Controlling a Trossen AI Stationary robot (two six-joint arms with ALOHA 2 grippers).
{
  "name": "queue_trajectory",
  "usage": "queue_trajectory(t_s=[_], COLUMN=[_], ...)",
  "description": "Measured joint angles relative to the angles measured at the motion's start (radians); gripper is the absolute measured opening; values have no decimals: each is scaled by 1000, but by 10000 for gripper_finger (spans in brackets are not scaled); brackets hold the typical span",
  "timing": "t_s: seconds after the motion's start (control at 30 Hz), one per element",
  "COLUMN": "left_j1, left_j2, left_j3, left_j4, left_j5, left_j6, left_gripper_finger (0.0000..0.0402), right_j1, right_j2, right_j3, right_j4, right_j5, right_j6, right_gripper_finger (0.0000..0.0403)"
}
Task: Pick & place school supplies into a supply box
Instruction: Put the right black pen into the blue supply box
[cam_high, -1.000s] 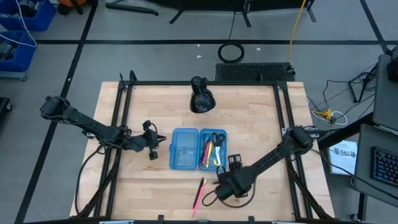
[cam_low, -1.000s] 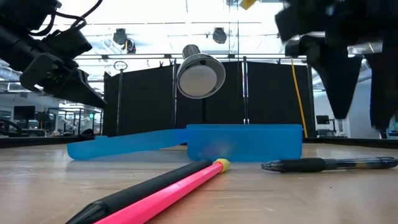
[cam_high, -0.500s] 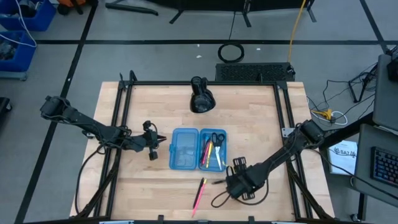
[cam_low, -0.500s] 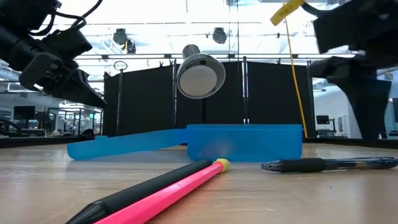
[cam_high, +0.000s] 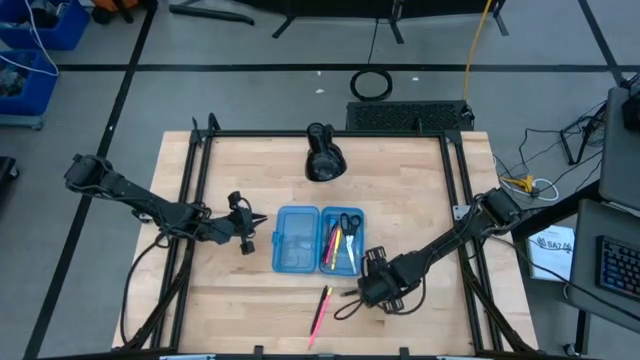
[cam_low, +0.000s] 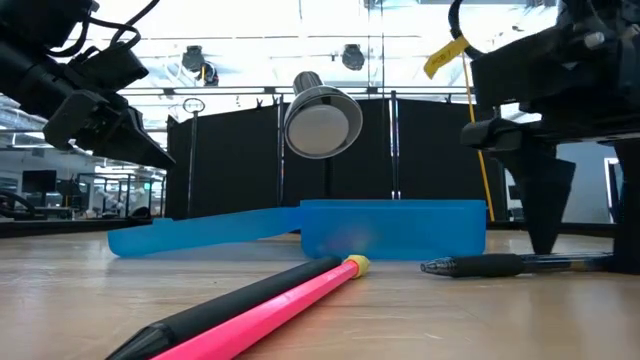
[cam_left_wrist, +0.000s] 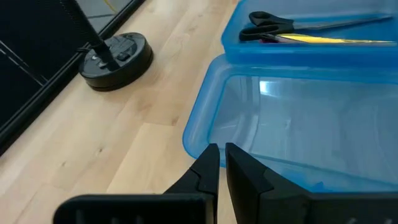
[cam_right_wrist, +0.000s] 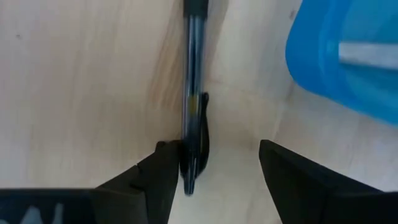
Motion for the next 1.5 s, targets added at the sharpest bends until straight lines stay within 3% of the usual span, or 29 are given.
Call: queue_trajectory(t_s=[0.33, 0.7, 1.1, 1.5], left_j1=[0, 0, 0, 0], left_j2=[0, 0, 0, 0], left_j3=[0, 0, 0, 0], left_j4=[-1, -1, -1, 0], left_j5=[0, 0, 0, 0], left_j6=[0, 10, 9, 9], left_gripper_finger=[33, 33, 33, 33], right_j1=[-61, -9, -17, -15], right_j2=[-4, -1, -3, -116], right_j3=[-117, -150, -160, -163], right_j4=[137, 172, 215, 264], right_j5=[-157, -105, -144, -98], right_j6=[45, 119, 174, 171], right_gripper_finger=[189, 131, 31, 35])
